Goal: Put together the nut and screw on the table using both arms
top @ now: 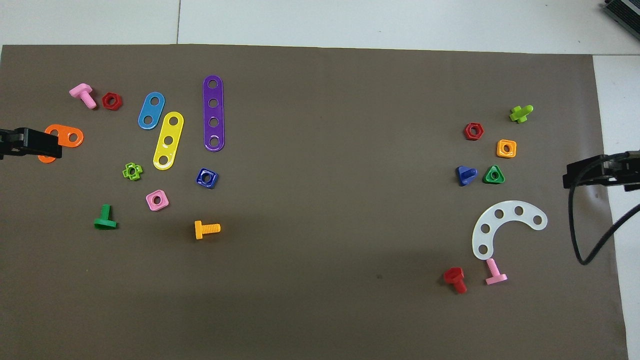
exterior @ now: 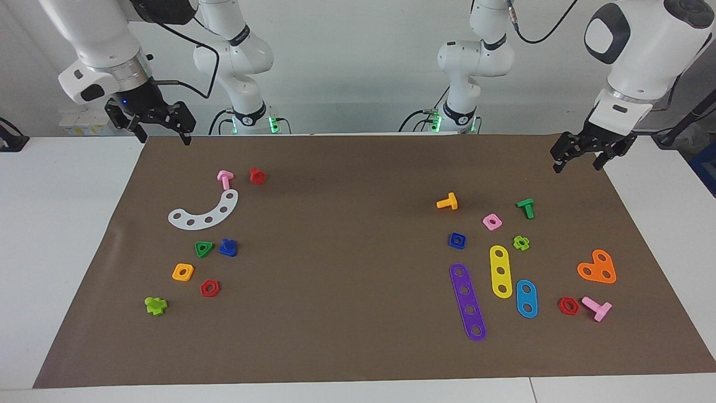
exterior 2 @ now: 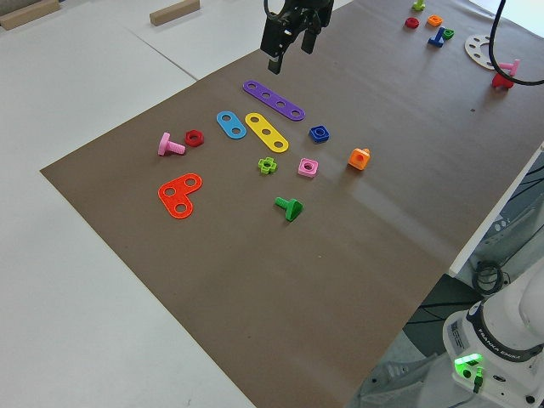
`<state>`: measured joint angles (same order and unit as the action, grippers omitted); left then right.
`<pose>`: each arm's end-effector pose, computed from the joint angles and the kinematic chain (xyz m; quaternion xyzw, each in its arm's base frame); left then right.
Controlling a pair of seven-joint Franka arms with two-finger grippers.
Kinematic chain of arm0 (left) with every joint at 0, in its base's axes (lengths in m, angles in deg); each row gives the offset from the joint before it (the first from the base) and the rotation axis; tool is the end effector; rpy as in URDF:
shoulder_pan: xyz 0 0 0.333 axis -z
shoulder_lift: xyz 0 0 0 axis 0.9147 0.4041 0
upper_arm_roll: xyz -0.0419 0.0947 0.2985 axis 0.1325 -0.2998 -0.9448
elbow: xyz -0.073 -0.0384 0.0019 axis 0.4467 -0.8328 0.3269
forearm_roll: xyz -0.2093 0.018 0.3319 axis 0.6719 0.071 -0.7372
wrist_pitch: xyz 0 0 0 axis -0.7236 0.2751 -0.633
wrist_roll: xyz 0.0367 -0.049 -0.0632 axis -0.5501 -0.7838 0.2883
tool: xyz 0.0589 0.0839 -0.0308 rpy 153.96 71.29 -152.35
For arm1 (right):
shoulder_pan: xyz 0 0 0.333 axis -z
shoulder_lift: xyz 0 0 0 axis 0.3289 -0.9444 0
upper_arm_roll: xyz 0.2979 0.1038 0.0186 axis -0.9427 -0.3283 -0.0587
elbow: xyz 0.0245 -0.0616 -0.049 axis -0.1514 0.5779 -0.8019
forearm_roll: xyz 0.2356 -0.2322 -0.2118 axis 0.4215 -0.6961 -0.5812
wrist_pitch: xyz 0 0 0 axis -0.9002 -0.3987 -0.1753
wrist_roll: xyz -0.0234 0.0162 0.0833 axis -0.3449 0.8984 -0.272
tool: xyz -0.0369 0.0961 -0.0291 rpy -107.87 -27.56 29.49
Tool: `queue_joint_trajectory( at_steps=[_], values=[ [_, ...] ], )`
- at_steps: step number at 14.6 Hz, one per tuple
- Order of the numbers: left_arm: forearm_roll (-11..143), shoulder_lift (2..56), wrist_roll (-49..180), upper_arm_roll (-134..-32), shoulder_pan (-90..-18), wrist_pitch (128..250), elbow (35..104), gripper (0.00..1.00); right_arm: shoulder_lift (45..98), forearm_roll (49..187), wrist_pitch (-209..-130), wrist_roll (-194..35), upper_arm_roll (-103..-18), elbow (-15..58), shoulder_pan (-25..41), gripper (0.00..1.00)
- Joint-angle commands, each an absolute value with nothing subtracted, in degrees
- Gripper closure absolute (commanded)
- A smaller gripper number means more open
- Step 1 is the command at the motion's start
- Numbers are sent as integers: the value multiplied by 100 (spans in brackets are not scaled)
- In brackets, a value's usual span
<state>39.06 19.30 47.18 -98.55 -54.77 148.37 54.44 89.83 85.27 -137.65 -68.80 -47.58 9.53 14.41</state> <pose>0.5666 0.0151 0.5971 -0.9994 0.0135 -0.0277 0.0146 0.5284 -0.0156 0.6332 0.9989 -0.0360 -0.0275 0.0157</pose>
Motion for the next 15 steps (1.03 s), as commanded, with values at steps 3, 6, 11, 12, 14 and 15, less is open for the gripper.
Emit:
queue_joint_trajectory(
  at_steps=[3,6,11,12,14,15],
  values=[
    [3788,1746,4782,-9835,-5474,14890,5652,0,9059,8523,-13712,-6780,-4712,994,1393,0],
    [3788,1746,4799,-9835,-5474,14890,5652,0,9295,8523,-14096,-6780,-4712,1536,1384,0],
    [3796,1773,4773,-9748,-5456,14987,5406,0,9279,8488,-14354,-6868,-4721,1644,1402,0],
    [3805,1799,4773,-9617,-5491,14961,5354,0,9235,8532,-14406,-6885,-4721,1662,1410,0],
    [3979,1799,4764,-9161,-5954,14925,5327,0,9129,8838,-15052,-6903,-4721,2045,1384,0],
    [4225,1782,4764,-8836,-6270,14917,5283,0,9086,8874,-15449,-6964,-4721,2379,1384,0]
  ],
)
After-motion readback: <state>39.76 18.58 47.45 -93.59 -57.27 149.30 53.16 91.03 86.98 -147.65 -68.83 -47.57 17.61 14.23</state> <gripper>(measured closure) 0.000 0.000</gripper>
